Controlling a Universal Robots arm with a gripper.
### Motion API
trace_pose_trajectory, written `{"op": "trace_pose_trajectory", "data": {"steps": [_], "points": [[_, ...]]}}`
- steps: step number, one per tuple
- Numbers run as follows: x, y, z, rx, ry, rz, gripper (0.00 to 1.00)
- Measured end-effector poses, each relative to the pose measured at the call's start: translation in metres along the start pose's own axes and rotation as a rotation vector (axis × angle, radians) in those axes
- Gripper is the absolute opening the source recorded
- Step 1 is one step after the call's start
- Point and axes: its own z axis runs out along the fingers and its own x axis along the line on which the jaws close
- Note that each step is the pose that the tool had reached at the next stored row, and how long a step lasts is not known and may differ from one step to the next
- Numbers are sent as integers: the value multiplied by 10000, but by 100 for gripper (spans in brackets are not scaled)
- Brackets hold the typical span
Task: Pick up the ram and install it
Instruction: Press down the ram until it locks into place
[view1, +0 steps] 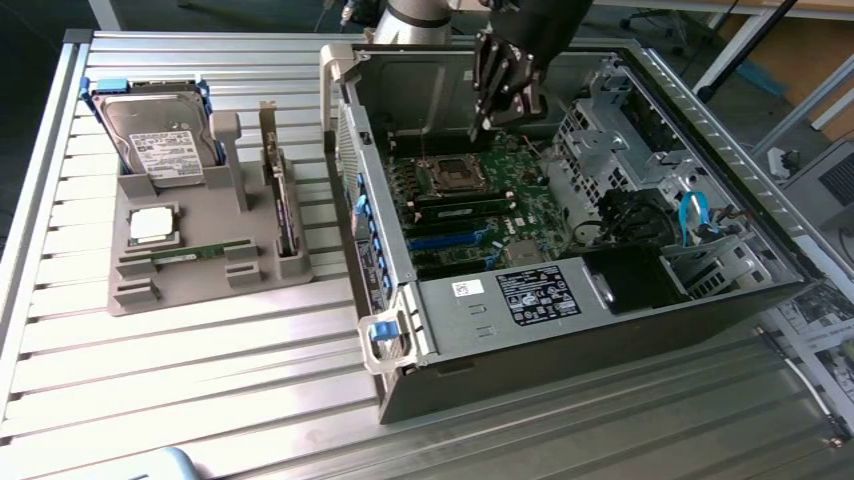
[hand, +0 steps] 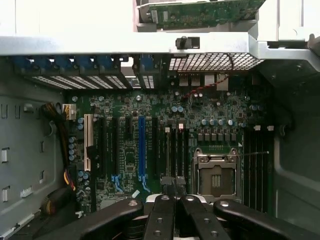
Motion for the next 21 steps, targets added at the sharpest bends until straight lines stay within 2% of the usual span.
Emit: {"op": "trace_pose_trajectory", "data": {"steps": [10, 21], "points": [[-2, -278, -13, 0, 0, 0, 11], [-2, -282, -14, 0, 0, 0, 11]]}}
